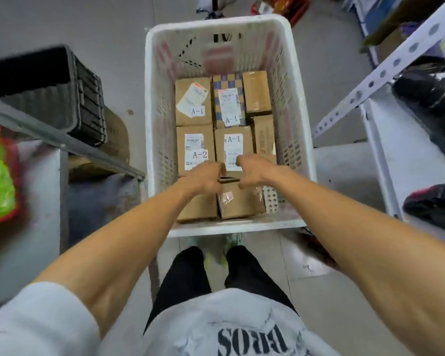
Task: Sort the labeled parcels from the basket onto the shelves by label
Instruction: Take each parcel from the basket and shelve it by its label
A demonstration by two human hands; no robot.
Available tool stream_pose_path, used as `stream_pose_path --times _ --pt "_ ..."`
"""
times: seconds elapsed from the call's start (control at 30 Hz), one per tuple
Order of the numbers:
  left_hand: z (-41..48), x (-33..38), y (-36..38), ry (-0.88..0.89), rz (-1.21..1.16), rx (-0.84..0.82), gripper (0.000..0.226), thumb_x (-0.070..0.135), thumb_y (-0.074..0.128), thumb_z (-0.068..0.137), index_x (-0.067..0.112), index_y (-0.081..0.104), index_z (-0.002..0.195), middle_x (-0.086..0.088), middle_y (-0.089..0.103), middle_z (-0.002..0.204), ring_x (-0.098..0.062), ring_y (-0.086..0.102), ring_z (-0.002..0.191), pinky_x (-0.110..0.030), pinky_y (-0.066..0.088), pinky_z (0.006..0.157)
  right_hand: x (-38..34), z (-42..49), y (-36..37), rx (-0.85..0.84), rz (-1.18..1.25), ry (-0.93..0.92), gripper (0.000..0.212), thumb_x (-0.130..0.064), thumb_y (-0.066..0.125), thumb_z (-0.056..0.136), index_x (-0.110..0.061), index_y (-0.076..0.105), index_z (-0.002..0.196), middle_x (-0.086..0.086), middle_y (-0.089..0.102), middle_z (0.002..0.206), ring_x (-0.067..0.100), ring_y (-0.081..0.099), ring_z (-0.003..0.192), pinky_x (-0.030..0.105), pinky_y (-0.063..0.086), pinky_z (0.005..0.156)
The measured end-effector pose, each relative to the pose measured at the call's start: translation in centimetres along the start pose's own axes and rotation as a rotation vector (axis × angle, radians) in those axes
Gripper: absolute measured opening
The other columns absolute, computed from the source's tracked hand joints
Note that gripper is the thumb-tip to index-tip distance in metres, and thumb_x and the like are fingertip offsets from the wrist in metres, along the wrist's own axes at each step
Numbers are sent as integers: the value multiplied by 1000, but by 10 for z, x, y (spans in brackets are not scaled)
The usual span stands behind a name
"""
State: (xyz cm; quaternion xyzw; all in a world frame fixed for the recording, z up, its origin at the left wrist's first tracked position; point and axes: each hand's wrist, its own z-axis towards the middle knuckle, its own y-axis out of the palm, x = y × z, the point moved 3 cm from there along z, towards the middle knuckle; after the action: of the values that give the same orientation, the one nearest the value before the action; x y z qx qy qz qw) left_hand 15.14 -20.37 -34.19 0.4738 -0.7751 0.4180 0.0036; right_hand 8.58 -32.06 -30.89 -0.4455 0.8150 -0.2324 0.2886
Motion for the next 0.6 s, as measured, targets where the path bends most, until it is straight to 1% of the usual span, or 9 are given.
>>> stream_pose_path --times 0.07,0.17,0.27,0.3,0.37,0.43,0.5,0.6 --pt "12 -3 21 16 15 -30 50 24 74 71 13 54 116 -7 58 112 -25 58 95 -37 52 84 5 11 25 -38 -53 -26 59 -23 70 79 -7 46 130 14 53 126 28 51 114 38 49 95" --pt "25 -12 47 23 -12 -28 61 17 77 70 9 48 123 -10 52 115 -28 54 100 -37 48 83 14 23 61 -69 -180 -49 78 -16 70 80 -4 28 144 18 39 141 33 39 129 39 40 104" --pt "34 -24 68 -20 -103 49 60 6 74 69 7 46 122 -12 53 117 -29 54 105 -40 49 88 18 37 94 -87 -446 -96 85 -13 67 82 -2 15 149 23 26 149 37 29 136 47 35 109" --pt "35 -28 72 -50 -151 73 61 5 74 69 7 45 122 -12 54 115 -29 55 103 -41 49 87 20 43 102 -102 -511 -103 89 -12 65 84 -2 8 151 23 19 154 38 23 141 50 31 112" --pt "41 -35 82 -98 -237 110 63 4 76 66 10 45 120 -10 57 110 -28 58 98 -42 52 86 22 53 112 -146 -572 -107 96 -10 61 87 -4 -9 152 20 2 160 37 8 147 56 20 116" --pt "46 -40 88 -114 -265 133 63 5 76 65 12 45 119 -7 58 107 -26 59 94 -43 53 84 23 59 114 -173 -589 -88 99 -9 59 89 -6 -18 150 18 -5 161 40 3 147 62 13 115" --pt "48 -44 90 -125 -271 153 65 7 78 64 15 45 120 -5 58 105 -24 60 93 -42 54 82 25 65 115 -161 -627 -91 102 -16 60 89 -5 -22 149 20 -2 160 44 7 146 66 15 112" --pt "47 -47 90 -141 -327 148 67 9 79 65 16 45 123 -3 59 109 -22 59 97 -39 52 86 26 70 117 -140 -689 -85 122 -39 71 81 -4 -26 147 22 5 158 44 15 143 68 23 108"
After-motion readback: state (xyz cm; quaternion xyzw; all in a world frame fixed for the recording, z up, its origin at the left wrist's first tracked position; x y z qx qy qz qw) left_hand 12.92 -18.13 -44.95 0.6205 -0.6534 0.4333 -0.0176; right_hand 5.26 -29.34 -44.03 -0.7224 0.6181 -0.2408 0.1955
